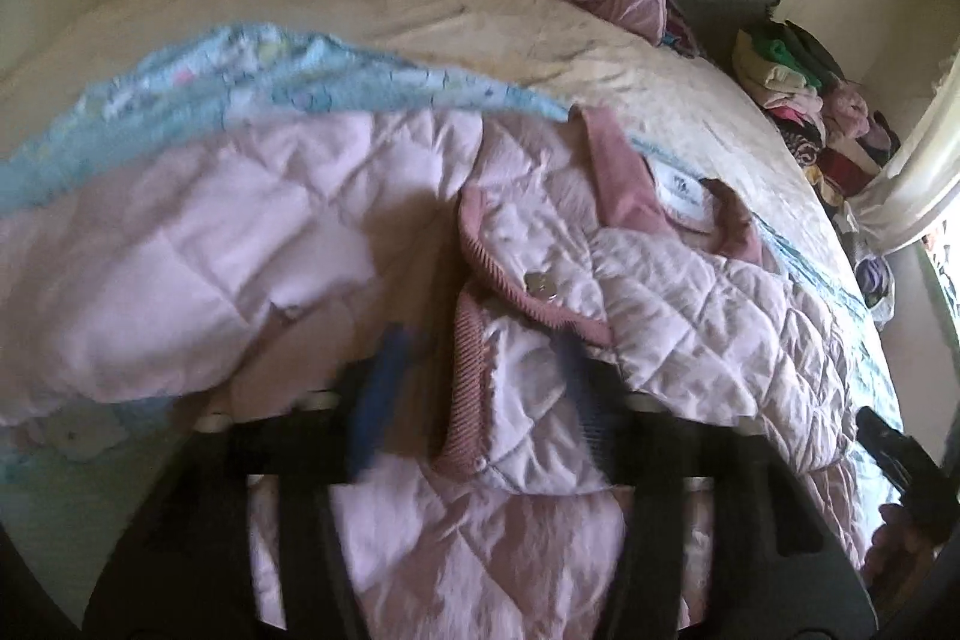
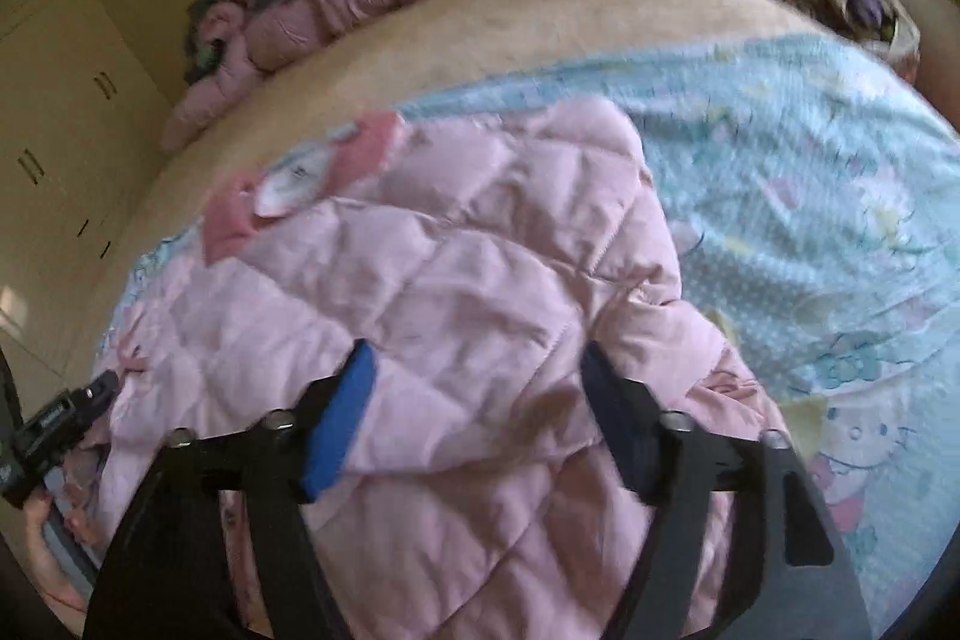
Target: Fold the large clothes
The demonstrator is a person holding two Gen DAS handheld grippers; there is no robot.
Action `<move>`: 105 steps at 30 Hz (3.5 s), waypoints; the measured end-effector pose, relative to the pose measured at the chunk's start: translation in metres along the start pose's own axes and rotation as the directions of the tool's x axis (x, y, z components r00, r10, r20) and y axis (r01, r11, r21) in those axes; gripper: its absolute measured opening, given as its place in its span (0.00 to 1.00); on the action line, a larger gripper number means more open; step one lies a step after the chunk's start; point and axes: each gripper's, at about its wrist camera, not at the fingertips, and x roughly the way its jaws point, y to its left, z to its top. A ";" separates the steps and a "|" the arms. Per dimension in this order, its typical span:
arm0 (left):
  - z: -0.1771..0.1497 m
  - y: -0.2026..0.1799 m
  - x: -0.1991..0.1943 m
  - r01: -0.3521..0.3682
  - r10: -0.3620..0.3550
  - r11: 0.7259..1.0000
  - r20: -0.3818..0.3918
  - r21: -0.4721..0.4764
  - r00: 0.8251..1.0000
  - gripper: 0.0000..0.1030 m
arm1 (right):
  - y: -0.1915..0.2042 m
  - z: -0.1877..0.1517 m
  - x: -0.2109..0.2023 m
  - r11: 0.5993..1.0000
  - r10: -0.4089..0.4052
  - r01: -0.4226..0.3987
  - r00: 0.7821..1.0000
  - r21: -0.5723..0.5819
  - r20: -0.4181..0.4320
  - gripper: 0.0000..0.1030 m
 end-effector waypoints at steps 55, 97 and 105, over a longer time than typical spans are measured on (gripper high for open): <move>-0.013 0.202 -0.109 -0.231 0.280 0.822 0.017 -0.520 0.960 0.91 | 0.332 -0.045 -0.047 0.782 0.391 -0.382 0.916 -0.493 -0.090 0.95; -0.029 0.329 -0.153 -0.176 0.466 0.639 0.194 -0.749 0.863 0.12 | 0.330 -0.077 0.000 0.774 0.417 -0.483 0.876 -0.409 -0.244 0.95; -0.012 0.299 -0.195 -0.095 0.430 0.726 0.342 -0.681 0.835 0.11 | 0.276 -0.064 -0.026 0.821 0.427 -0.461 0.887 -0.336 -0.174 0.95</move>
